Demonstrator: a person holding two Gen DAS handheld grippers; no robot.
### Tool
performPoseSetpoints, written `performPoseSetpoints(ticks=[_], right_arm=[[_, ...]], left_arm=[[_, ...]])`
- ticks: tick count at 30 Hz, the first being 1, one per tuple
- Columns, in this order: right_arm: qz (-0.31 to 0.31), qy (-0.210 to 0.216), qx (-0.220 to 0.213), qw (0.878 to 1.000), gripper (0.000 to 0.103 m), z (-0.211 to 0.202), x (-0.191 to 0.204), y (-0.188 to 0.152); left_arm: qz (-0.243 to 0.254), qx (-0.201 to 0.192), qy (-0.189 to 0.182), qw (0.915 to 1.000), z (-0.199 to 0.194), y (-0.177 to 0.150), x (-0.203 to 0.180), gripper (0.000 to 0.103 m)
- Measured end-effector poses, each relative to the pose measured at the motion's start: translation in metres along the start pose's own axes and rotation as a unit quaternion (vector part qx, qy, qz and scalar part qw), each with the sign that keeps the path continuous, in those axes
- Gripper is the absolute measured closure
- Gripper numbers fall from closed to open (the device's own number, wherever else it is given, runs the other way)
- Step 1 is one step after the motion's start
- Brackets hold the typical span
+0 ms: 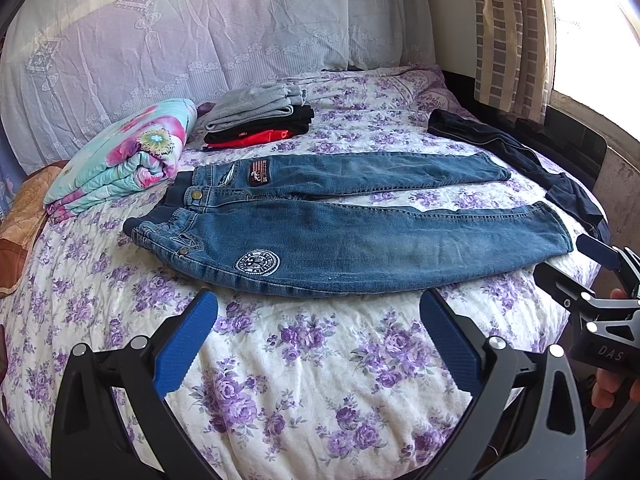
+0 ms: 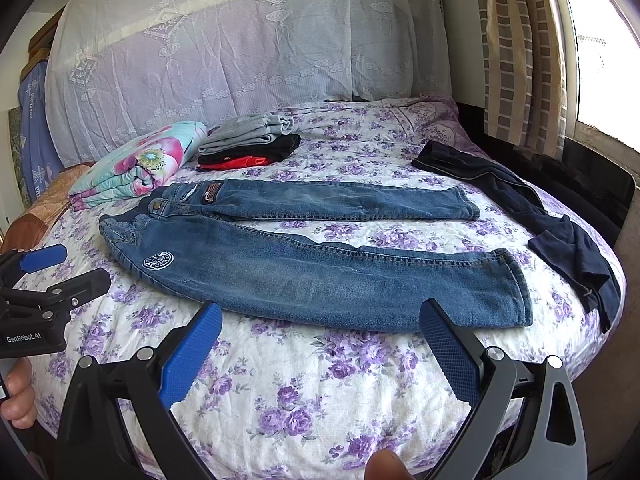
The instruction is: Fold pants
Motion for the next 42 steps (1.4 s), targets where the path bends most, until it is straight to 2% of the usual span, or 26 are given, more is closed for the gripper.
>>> performPoseSetpoints(ticks=[21, 24, 28, 34, 36, 38, 42], right_arm=[[-0.001, 0.003, 0.012, 1.0, 0.003, 0.009, 0.003, -0.006], [0.001, 0.001, 0.025, 1.0, 0.003, 0.017, 0.003, -0.01], [-0.002, 0.0, 0.039, 0.999, 0.003, 0.028, 0.004, -0.015], [-0.004, 0.009, 0.058, 0.998, 0.003, 0.053, 0.011, -0.017], [-0.009, 0.019, 0.061, 0.998, 0.003, 0.061, 0.017, -0.016], [-0.023, 0.028, 0.062, 0.997, 0.003, 0.068, 0.026, -0.015], [-0.037, 0.044, 0.053, 0.997, 0.003, 0.076, 0.041, -0.01]], left_arm=[[-0.001, 0.011, -0.002, 0.9999, 0.01, -0.004, 0.001, 0.004], [-0.015, 0.027, -0.001, 0.9995, 0.021, -0.009, 0.012, 0.004], [-0.053, 0.049, 0.013, 0.9973, 0.04, -0.014, 0.051, 0.004], [-0.139, 0.069, 0.062, 0.986, 0.074, -0.011, 0.151, 0.004], [-0.181, 0.083, 0.076, 0.977, 0.093, -0.01, 0.191, 0.004], [-0.22, 0.097, 0.075, 0.9677, 0.108, -0.011, 0.216, 0.004], [-0.3, 0.128, 0.045, 0.9443, 0.139, -0.017, 0.251, 0.004]])
Point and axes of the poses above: each gripper's, at about its wrist camera, not at the fingertips, and z roughly the way its jaws point, x to its left, y to its top, the point moved 5 cm from there along z, roughly the way its jaws point, and after that the axes turned 9 degrees about -x, right-handed, at the moved point
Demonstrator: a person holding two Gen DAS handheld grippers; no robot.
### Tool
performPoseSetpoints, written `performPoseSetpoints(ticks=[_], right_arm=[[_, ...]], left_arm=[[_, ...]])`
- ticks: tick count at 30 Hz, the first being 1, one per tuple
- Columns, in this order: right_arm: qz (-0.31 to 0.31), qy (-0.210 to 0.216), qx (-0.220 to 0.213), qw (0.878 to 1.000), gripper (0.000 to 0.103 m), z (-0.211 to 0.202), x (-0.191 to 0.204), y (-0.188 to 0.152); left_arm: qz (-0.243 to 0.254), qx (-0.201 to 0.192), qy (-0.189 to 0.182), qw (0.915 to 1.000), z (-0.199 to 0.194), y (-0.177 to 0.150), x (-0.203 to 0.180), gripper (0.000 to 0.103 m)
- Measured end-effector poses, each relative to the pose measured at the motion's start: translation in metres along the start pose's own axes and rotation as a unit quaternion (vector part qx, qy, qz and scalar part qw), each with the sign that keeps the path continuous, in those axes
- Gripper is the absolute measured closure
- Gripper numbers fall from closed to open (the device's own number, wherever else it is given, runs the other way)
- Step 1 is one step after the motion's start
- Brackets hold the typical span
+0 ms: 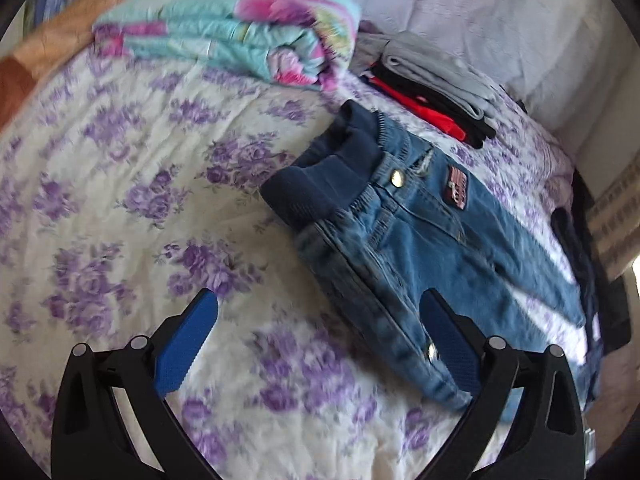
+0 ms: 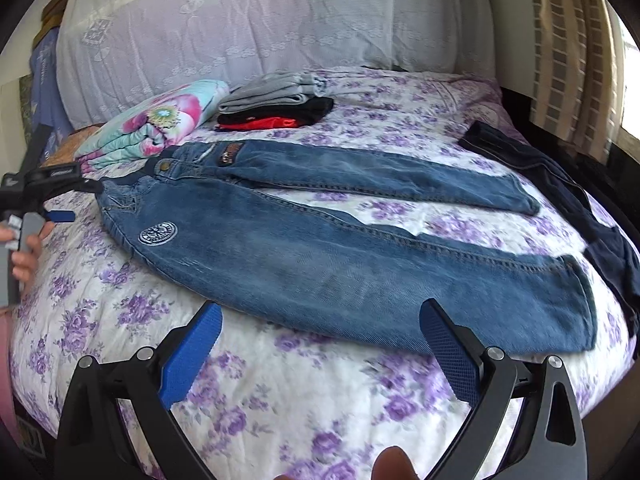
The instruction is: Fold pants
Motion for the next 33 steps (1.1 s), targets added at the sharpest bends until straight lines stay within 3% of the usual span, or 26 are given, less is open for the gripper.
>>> performPoseSetpoints(ticks=[6, 7, 11, 15, 19, 23, 27, 29, 32, 33], right_arm=[[-0.026, 0.01, 0.001, 1.0, 0.003, 0.017, 0.018, 0.01], [-0.036, 0.014, 0.0, 0.999, 0.003, 0.019, 0.022, 0.011], [-0.097, 0.03, -0.007, 0.995, 0.003, 0.027, 0.051, 0.015], [-0.141, 0.047, -0.007, 0.989, 0.003, 0.035, 0.078, 0.015], [-0.166, 0.073, -0.007, 0.983, 0.003, 0.032, 0.095, 0.014], [-0.178, 0.091, -0.01, 0.98, 0.003, 0.027, 0.104, 0.016], [-0.188, 0.119, -0.004, 0.975, 0.003, 0.02, 0.111, 0.009], [-0.179, 0.138, 0.012, 0.974, 0.003, 0.023, 0.11, 0.0], [-0.16, 0.157, 0.069, 0.972, 0.003, 0.035, 0.105, -0.012], [-0.155, 0.17, 0.067, 0.971, 0.003, 0.032, 0.103, -0.007]], left_arm=[[-0.024, 0.032, -0.021, 0.999, 0.031, 0.019, 0.004, 0.004], [-0.023, 0.036, -0.019, 0.9989, 0.037, 0.022, 0.003, 0.008], [-0.009, 0.069, -0.037, 0.9969, 0.058, 0.025, -0.001, 0.071], [-0.005, 0.053, -0.067, 0.9963, 0.045, 0.027, 0.0, 0.082], [0.007, 0.023, -0.087, 0.9959, 0.012, 0.011, 0.01, 0.083], [-0.03, 0.005, -0.111, 0.9934, -0.026, -0.017, 0.041, 0.083], [-0.044, -0.021, -0.097, 0.994, -0.052, -0.039, 0.06, 0.083], [-0.022, -0.032, -0.072, 0.9967, -0.056, -0.052, 0.063, 0.081], [0.022, -0.044, -0.002, 0.9988, -0.059, -0.059, 0.069, 0.053], [0.03, -0.05, 0.0, 0.9983, -0.068, -0.055, 0.073, 0.045]])
Point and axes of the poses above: each gripper's, at about its wrist camera, not at the fingertips, and z roughly the way its jaws point, x to its left, y to its top, the point moved 5 cm from there along z, roughly the way its jaws point, and after that the axes turned 9 degrees about -x, right-handed, at the moved point
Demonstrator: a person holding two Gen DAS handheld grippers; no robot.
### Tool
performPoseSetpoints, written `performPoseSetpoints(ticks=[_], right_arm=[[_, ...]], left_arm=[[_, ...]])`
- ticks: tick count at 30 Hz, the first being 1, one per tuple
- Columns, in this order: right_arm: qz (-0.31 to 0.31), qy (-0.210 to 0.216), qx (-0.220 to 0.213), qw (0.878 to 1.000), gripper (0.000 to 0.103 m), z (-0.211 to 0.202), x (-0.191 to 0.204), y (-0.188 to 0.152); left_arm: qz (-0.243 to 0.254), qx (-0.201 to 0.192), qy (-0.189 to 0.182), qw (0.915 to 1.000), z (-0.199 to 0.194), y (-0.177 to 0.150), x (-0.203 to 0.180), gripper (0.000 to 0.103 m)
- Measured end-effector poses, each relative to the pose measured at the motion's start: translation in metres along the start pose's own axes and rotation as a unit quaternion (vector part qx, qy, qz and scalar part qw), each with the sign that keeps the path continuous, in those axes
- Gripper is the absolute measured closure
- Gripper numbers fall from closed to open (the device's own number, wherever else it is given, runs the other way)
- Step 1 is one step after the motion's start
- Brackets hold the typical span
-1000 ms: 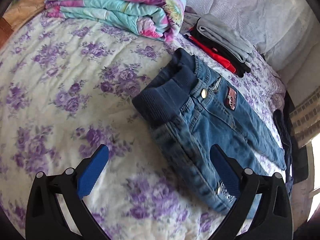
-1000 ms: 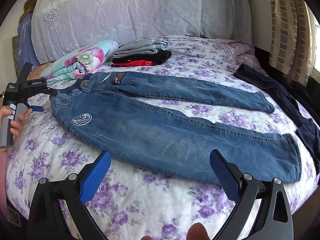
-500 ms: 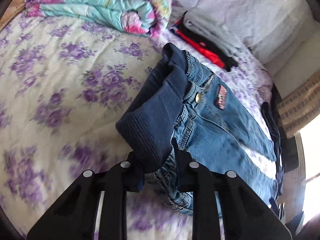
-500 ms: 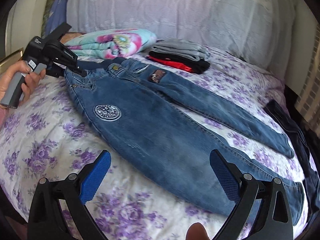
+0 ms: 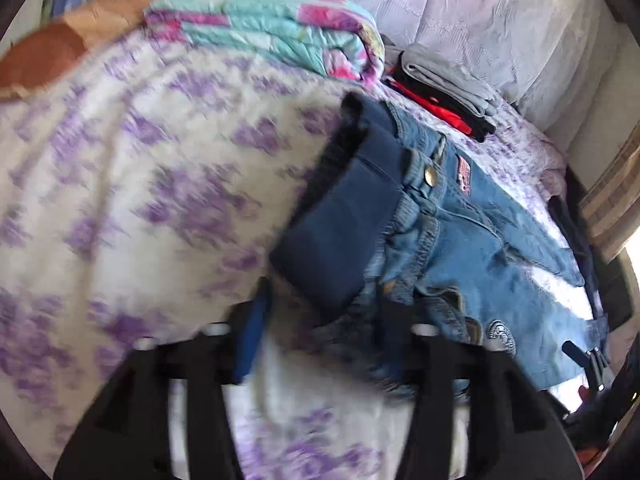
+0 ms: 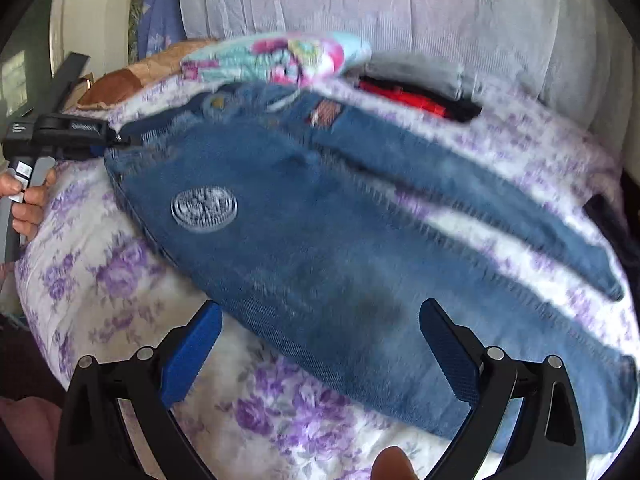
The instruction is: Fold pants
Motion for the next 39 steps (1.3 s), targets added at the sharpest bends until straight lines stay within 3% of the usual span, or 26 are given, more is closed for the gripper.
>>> performPoseSetpoints(ticks=[3, 4, 5, 8, 10, 13, 16, 20, 23, 28, 32, 36, 39], right_arm=[[0.022, 0.075, -0.041, 0.996, 0.003, -0.026, -0.008, 0.033], [0.032, 0.111, -0.069, 0.991, 0.003, -0.037, -0.013, 0.051], [0.037, 0.135, -0.088, 0.986, 0.003, -0.044, -0.018, 0.066], [0.0, 0.128, -0.138, 0.982, 0.003, -0.046, -0.028, 0.101], [-0.068, 0.101, -0.095, 0.988, 0.003, -0.029, -0.028, 0.11], [-0.12, 0.08, -0.028, 0.989, 0.003, -0.006, -0.036, 0.117], [-0.103, 0.104, 0.033, 0.989, 0.003, 0.015, -0.049, 0.125], [-0.066, 0.12, 0.067, 0.988, 0.004, 0.044, -0.072, 0.135], [-0.063, 0.142, 0.079, 0.985, 0.006, 0.07, -0.087, 0.146], [-0.068, 0.174, 0.109, 0.976, 0.012, 0.128, -0.102, 0.164], [-0.078, 0.207, 0.131, 0.966, 0.012, 0.176, -0.106, 0.176], [-0.089, 0.257, 0.142, 0.952, 0.012, 0.214, -0.095, 0.188], [-0.086, 0.297, 0.159, 0.938, 0.013, 0.239, -0.083, 0.192]], left_arm=[[0.062, -0.047, 0.021, 0.9968, -0.033, 0.035, -0.006, 0.029], [0.093, -0.072, 0.039, 0.9923, -0.043, 0.05, -0.011, 0.012], [0.136, -0.11, 0.057, 0.9829, -0.057, 0.072, -0.02, 0.007], [0.198, -0.145, 0.042, 0.9686, -0.068, 0.112, -0.042, 0.005], [0.228, -0.141, 0.007, 0.9635, -0.063, 0.129, -0.057, 0.005], [0.279, -0.105, -0.039, 0.9536, -0.04, 0.144, -0.077, 0.005], [0.319, -0.03, -0.085, 0.9436, 0.0, 0.15, -0.091, 0.005], [0.324, 0.078, -0.154, 0.9301, 0.048, 0.15, -0.09, 0.005], [0.333, 0.123, -0.169, 0.9194, 0.085, 0.15, -0.082, 0.005], [0.295, 0.181, -0.22, 0.9119, 0.129, 0.158, -0.064, 0.005], [0.251, 0.233, -0.279, 0.8972, 0.157, 0.155, -0.054, 0.005], [0.247, 0.26, -0.299, 0.8841, 0.182, 0.147, -0.051, 0.005], [0.238, 0.289, -0.328, 0.8676, 0.193, 0.141, -0.05, 0.005]])
Point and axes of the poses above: each gripper's, at about its wrist camera, not at the fingertips, and z roughly the way its jaws point, x to its left, y to its top, the point moved 5 cm from there along z, roughly the way its jaws point, and after that the axes turned 9 degrees about -x, right-handed, at the moved point
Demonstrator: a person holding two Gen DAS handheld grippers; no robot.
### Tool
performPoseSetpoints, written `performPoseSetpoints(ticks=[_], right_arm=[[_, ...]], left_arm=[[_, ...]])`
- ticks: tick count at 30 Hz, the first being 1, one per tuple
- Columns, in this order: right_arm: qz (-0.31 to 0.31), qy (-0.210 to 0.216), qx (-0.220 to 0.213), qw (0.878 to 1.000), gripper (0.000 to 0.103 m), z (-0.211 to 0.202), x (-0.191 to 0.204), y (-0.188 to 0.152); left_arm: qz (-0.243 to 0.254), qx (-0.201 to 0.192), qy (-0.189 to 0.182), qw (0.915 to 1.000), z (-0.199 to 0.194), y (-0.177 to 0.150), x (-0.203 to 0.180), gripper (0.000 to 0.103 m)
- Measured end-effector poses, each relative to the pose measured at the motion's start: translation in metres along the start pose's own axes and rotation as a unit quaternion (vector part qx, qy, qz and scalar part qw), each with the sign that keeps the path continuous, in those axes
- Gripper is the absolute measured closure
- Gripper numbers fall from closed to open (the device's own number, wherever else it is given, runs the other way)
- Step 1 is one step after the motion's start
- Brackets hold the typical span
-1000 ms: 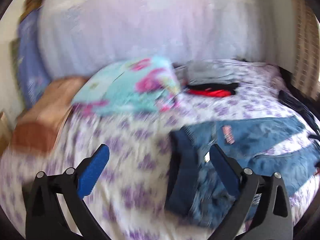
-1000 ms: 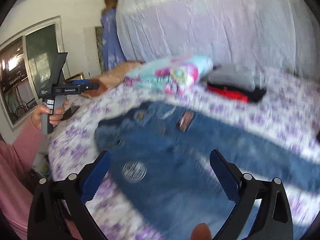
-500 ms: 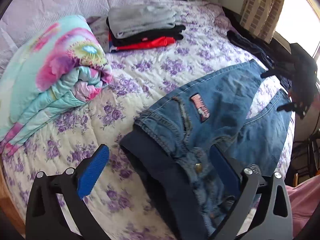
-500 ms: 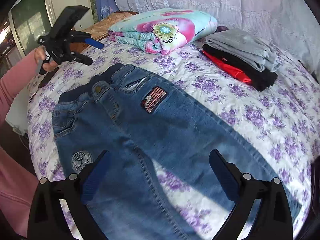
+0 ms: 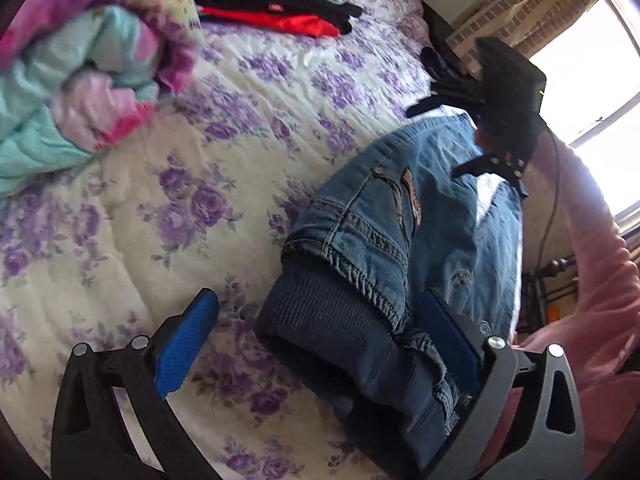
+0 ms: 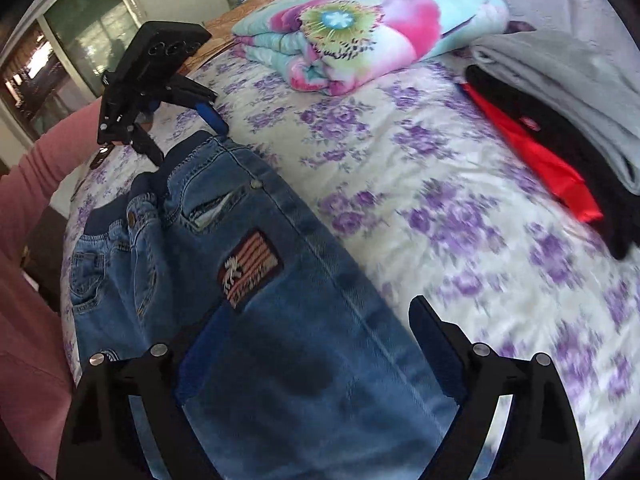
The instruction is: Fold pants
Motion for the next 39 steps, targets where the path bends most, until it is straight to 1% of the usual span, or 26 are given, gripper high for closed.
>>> performPoseSetpoints(ticks=[2, 3, 4, 5, 6, 7, 8, 9, 11, 15, 17, 20, 21, 23, 24, 25, 27, 29, 30, 31, 33, 35, 36, 37, 38, 39], right_arm=[[-0.001, 0.033, 0.01, 0.999, 0.017, 0.015, 0.0, 0.007], [-0.002, 0.05, 0.014, 0.999, 0.02, 0.019, 0.002, 0.009], [-0.004, 0.067, 0.02, 0.998, 0.024, 0.027, 0.004, 0.012], [-0.007, 0.073, 0.025, 0.997, 0.032, 0.031, 0.005, 0.013], [-0.011, 0.075, 0.034, 0.997, 0.045, 0.036, 0.006, 0.014], [-0.016, 0.075, 0.044, 0.996, 0.053, 0.041, 0.007, 0.013], [-0.018, 0.073, 0.052, 0.996, 0.066, 0.044, 0.007, 0.012], [-0.022, 0.069, 0.058, 0.996, 0.07, 0.044, 0.01, 0.011], [-0.037, 0.055, 0.051, 0.997, 0.082, 0.037, 0.017, 0.01], [-0.058, 0.012, 0.009, 0.998, 0.088, -0.001, 0.043, 0.012], [-0.077, -0.016, -0.01, 0.997, 0.089, -0.024, 0.07, 0.01], [-0.109, -0.065, -0.034, 0.991, 0.09, -0.056, 0.122, -0.002], [-0.123, -0.077, -0.04, 0.989, 0.09, -0.06, 0.137, -0.006], [-0.158, -0.107, -0.054, 0.98, 0.09, -0.076, 0.178, -0.02], [-0.18, -0.126, -0.06, 0.974, 0.09, -0.078, 0.202, -0.031], [-0.195, -0.135, -0.062, 0.969, 0.09, -0.079, 0.217, -0.038], [-0.225, -0.148, -0.066, 0.961, 0.09, -0.075, 0.25, -0.056], [-0.257, -0.17, -0.062, 0.949, 0.09, -0.06, 0.28, -0.078], [-0.268, -0.179, -0.059, 0.945, 0.09, -0.051, 0.289, -0.089], [-0.28, -0.206, -0.052, 0.936, 0.09, -0.037, 0.298, -0.103], [-0.301, -0.242, -0.044, 0.921, 0.09, -0.013, 0.306, -0.123], [-0.332, -0.279, -0.038, 0.9, 0.09, 0.007, 0.311, -0.14], [-0.345, -0.29, -0.034, 0.892, 0.09, 0.016, 0.313, -0.145], [-0.358, -0.308, -0.032, 0.881, 0.09, 0.026, 0.314, -0.152], [-0.362, -0.321, -0.033, 0.875, 0.088, 0.032, 0.315, -0.156], [-0.361, -0.329, -0.038, 0.872, 0.087, 0.034, 0.314, -0.158]], left_arm=[[-0.004, 0.003, -0.024, 0.9997, 0.007, 0.0, 0.001, 0.006], [-0.004, 0.001, -0.039, 0.9992, 0.008, 0.001, -0.001, 0.007], [-0.002, -0.003, -0.053, 0.9986, 0.009, 0.002, -0.004, 0.013], [0.003, -0.006, -0.066, 0.9978, 0.01, 0.002, -0.008, 0.03], [0.006, -0.006, -0.07, 0.9975, 0.011, 0.003, -0.01, 0.034], [0.01, -0.008, -0.063, 0.9979, 0.012, 0.003, -0.01, 0.042], [0.011, -0.009, -0.059, 0.9982, 0.013, 0.004, -0.009, 0.049], [0.012, -0.01, -0.058, 0.9982, 0.012, 0.004, -0.008, 0.051], [0.016, -0.015, -0.05, 0.9985, 0.006, 0.003, -0.009, 0.058], [0.062, -0.04, -0.019, 0.9971, -0.014, 0.002, -0.031, 0.064], [0.091, -0.05, -0.001, 0.9946, -0.025, 0.001, -0.051, 0.067], [0.143, -0.068, 0.02, 0.9871, -0.047, -0.01, -0.087, 0.069], [0.158, -0.073, 0.025, 0.9844, -0.052, -0.015, -0.098, 0.069], [0.189, -0.084, 0.03, 0.978, -0.065, -0.031, -0.125, 0.069], [0.2, -0.089, 0.032, 0.9753, -0.072, -0.041, -0.137, 0.069], [0.211, -0.09, 0.037, 0.9727, -0.077, -0.052, -0.146, 0.069], [0.229, -0.089, 0.048, 0.9682, -0.082, -0.073, -0.159, 0.069], [0.247, -0.078, 0.065, 0.9636, -0.076, -0.096, -0.169, 0.069], [0.254, -0.071, 0.072, 0.962, -0.072, -0.107, -0.172, 0.069], [0.261, -0.061, 0.083, 0.9598, -0.065, -0.122, -0.174, 0.069], [0.269, -0.049, 0.104, 0.9564, -0.053, -0.141, -0.17, 0.069], [0.269, -0.042, 0.125, 0.9539, -0.041, -0.158, -0.163, 0.068], [0.267, -0.046, 0.132, 0.9535, -0.035, -0.164, -0.16, 0.068], [0.263, -0.052, 0.133, 0.9541, -0.033, -0.168, -0.158, 0.068], [0.26, -0.063, 0.137, 0.9538, -0.031, -0.173, -0.158, 0.068], [0.26, -0.071, 0.141, 0.9527, -0.032, -0.176, -0.159, 0.068]])
Point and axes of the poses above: each gripper's, at about its wrist camera, not at the fingertips, and z roughly the way its jaws point, x to its left, y to its top, the point moved 5 cm from there along z, roughly the way its jaws point, and after that the axes turned 9 degrees about -x, right-handed, at the moved point
